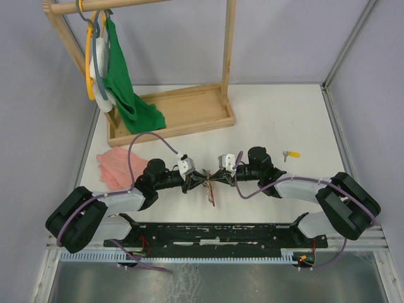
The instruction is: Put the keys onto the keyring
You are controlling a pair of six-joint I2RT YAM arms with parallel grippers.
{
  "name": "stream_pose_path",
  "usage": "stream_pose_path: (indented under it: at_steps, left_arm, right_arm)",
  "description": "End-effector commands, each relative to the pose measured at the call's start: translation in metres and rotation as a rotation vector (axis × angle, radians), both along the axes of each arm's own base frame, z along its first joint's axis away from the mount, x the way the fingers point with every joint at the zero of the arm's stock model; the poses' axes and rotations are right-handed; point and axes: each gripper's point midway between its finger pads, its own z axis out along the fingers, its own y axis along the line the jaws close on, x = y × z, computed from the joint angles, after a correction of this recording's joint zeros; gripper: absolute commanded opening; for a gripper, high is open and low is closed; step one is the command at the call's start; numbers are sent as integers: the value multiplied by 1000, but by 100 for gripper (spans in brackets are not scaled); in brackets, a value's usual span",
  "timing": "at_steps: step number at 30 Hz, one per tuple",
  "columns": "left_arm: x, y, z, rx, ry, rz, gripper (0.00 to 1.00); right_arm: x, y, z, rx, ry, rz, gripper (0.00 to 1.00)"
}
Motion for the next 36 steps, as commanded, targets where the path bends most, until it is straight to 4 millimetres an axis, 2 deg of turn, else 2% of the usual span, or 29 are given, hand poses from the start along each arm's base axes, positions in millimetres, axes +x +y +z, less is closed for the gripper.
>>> stream_pose_path:
  at_steps: [1, 4, 7, 8, 14, 21, 25, 36]
  left_arm:
    - [-1, -8, 21, -69, -42, -32, 20]
    - [-1, -10, 25, -80, -51, -41, 16]
    - [-3, -11, 26, -76, -53, -56, 4]
    - [-3, -11, 27, -70, -55, -63, 3]
    - [-5, -4, 17, 38, -41, -55, 3]
    - [3, 2, 18, 150, -48, -27, 3]
    - [6, -1, 18, 200, -28, -36, 3]
    - [-3, -8, 18, 230, -29, -91, 3]
  right_arm:
    - [-2, 6, 29, 88, -63, 39, 1]
    - [-3, 7, 27, 85, -56, 42, 1]
    - [-3, 7, 26, 81, -53, 43, 1]
    - [-3, 7, 25, 76, -52, 40, 1]
    - [3, 1, 22, 35, -78, 5, 13]
    - [5, -1, 20, 6, -84, -7, 28]
    - [8, -1, 21, -6, -99, -12, 30]
    - [11, 3, 20, -17, -103, -5, 30]
